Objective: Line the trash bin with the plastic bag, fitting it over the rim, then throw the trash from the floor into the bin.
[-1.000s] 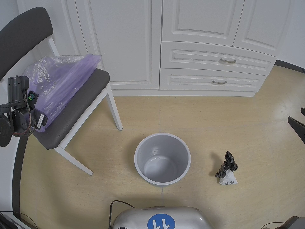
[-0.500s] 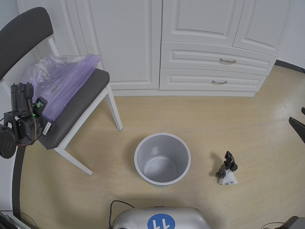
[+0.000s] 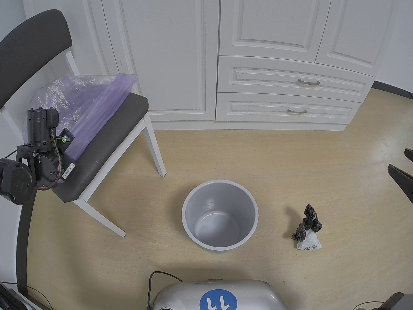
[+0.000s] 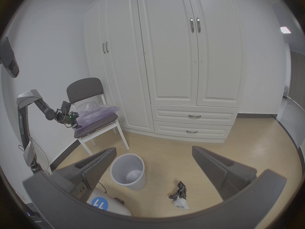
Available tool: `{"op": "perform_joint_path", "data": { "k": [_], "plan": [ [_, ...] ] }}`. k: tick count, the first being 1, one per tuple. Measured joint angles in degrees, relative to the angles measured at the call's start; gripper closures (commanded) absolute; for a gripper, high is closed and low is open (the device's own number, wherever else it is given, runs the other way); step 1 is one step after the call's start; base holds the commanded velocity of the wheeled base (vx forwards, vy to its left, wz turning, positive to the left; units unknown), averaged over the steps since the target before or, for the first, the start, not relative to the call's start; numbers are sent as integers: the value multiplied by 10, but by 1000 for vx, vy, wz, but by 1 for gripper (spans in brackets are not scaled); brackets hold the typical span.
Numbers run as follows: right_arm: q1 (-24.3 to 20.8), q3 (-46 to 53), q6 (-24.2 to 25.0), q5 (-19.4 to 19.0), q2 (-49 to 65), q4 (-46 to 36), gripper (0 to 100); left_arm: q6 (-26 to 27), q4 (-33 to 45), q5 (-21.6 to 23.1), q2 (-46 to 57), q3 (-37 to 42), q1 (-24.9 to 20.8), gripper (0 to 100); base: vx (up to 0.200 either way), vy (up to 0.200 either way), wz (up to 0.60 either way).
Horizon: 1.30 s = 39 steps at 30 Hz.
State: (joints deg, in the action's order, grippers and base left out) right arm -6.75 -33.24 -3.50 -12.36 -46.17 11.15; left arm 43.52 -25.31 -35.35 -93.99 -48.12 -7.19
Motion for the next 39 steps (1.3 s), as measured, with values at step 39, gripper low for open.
{"op": "perform_joint_path", "data": {
  "k": [39],
  "plan": [
    [-6, 2, 0, 0, 2, -1, 0, 124, -190, 19, -71, -8, 26, 0, 0, 0, 0]
  ]
}}
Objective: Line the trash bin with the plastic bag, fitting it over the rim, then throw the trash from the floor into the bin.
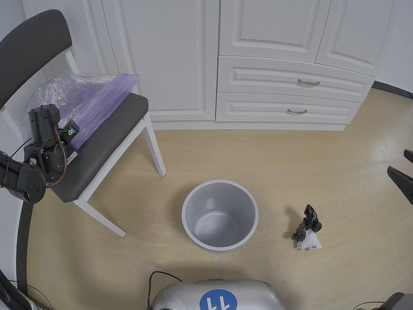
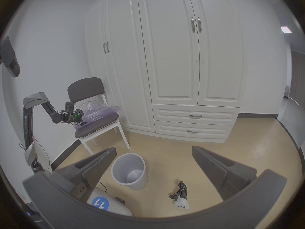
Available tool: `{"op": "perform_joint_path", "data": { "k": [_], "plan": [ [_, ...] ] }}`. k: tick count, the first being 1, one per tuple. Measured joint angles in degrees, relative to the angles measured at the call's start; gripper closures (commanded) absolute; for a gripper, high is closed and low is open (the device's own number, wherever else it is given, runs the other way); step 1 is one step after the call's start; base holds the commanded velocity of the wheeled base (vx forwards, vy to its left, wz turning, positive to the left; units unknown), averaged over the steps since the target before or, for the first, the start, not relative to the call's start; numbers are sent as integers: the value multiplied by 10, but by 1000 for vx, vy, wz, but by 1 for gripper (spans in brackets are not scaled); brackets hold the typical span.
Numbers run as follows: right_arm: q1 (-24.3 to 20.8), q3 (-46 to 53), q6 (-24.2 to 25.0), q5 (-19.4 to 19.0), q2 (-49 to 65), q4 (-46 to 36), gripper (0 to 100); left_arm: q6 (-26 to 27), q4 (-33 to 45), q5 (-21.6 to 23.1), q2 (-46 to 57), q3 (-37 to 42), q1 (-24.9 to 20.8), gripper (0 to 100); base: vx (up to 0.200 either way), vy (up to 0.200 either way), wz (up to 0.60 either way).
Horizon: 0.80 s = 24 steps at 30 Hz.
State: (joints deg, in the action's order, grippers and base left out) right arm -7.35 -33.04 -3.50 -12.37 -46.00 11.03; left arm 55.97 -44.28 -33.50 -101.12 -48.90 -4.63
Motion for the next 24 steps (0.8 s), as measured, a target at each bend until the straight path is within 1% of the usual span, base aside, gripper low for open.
{"op": "perform_joint_path", "data": {
  "k": [10, 18, 24],
  "plan": [
    [0, 0, 0, 0, -2, 0, 0, 2, 4, -8, -4, 8, 10, 0, 0, 0, 0],
    [0, 1, 0, 0, -2, -1, 0, -1, 4, -7, 11, 46, 29, 0, 0, 0, 0],
    [0, 1, 0, -1, -3, -1, 0, 0, 13, -3, 48, 83, 48, 0, 0, 0, 0]
  ]
}}
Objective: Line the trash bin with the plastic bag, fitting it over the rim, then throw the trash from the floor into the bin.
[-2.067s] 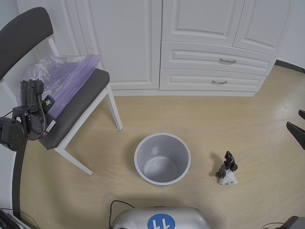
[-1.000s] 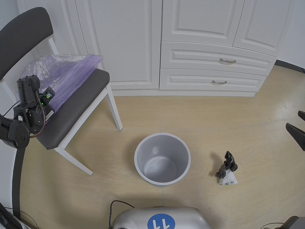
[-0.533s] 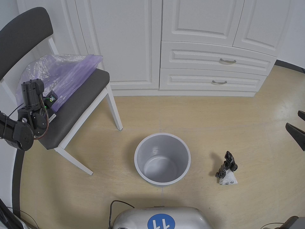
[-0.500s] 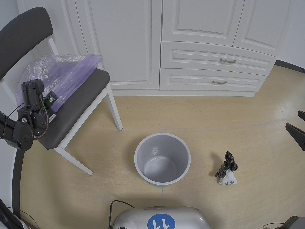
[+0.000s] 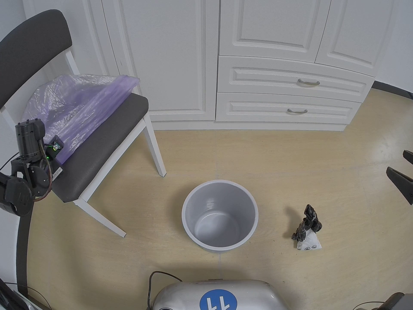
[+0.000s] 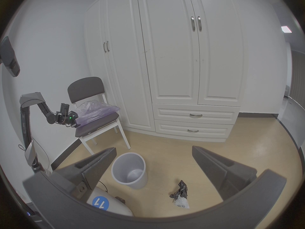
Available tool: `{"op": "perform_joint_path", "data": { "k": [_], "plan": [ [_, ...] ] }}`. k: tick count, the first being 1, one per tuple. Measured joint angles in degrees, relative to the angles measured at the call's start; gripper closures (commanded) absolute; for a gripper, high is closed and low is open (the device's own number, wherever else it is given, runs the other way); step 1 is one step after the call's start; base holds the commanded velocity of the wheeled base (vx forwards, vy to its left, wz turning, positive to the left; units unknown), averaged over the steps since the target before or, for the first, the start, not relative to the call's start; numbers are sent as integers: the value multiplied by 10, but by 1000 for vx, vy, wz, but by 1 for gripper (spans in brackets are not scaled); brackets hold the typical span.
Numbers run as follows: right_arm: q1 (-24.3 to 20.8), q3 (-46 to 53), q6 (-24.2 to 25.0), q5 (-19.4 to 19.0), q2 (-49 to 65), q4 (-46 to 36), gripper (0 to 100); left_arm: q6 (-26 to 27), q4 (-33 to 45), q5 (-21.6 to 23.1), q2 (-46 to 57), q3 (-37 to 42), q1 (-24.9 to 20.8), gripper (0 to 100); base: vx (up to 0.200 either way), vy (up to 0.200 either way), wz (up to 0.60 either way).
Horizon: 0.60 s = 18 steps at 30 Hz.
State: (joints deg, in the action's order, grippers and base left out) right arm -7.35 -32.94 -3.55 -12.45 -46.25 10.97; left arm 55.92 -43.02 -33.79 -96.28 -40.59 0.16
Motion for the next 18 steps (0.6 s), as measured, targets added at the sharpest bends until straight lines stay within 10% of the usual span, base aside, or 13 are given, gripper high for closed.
{"op": "perform_joint_path", "data": {
  "k": [18],
  "plan": [
    [0, 0, 0, 0, 3, 2, 0, -2, -9, 10, 67, 7, 25, 0, 0, 0, 0]
  ]
}}
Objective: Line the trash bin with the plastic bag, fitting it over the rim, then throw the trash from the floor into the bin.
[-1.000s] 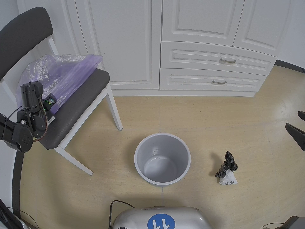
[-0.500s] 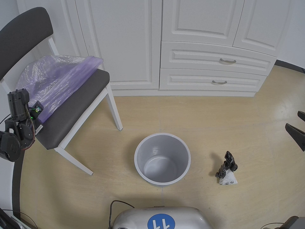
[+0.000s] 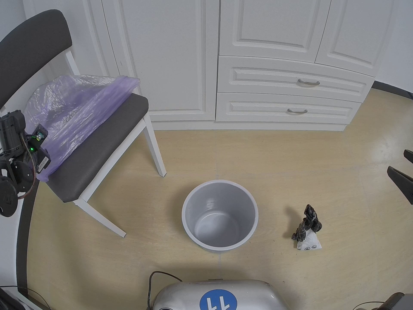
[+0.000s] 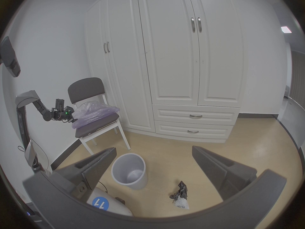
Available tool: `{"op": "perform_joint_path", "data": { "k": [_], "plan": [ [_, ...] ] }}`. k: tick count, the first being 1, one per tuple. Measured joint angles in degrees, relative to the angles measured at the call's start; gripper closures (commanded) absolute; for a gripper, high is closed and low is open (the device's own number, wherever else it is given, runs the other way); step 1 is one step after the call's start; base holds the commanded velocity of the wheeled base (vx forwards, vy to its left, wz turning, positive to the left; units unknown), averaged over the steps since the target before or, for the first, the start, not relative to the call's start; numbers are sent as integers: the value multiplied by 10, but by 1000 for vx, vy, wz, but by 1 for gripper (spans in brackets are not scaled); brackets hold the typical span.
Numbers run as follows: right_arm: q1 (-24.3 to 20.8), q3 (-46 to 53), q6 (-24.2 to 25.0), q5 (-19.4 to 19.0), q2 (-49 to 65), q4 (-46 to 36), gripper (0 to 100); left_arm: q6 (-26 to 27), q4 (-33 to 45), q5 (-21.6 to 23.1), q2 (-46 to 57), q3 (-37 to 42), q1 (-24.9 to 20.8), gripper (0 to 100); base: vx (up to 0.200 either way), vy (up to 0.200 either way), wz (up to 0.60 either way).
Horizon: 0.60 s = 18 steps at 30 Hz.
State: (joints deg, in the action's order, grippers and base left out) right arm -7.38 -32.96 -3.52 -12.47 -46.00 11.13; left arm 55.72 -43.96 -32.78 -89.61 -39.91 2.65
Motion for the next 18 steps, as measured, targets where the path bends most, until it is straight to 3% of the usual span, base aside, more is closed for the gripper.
{"op": "perform_joint_path", "data": {
  "k": [7, 18],
  "plan": [
    [0, -2, 0, 0, 1, 0, 0, -2, 21, -1, 3, -33, -12, 0, 0, 0, 0],
    [0, 7, 1, -16, -16, 1, 0, -61, 148, -1, 38, 27, -47, 0, 0, 0, 0]
  ]
}}
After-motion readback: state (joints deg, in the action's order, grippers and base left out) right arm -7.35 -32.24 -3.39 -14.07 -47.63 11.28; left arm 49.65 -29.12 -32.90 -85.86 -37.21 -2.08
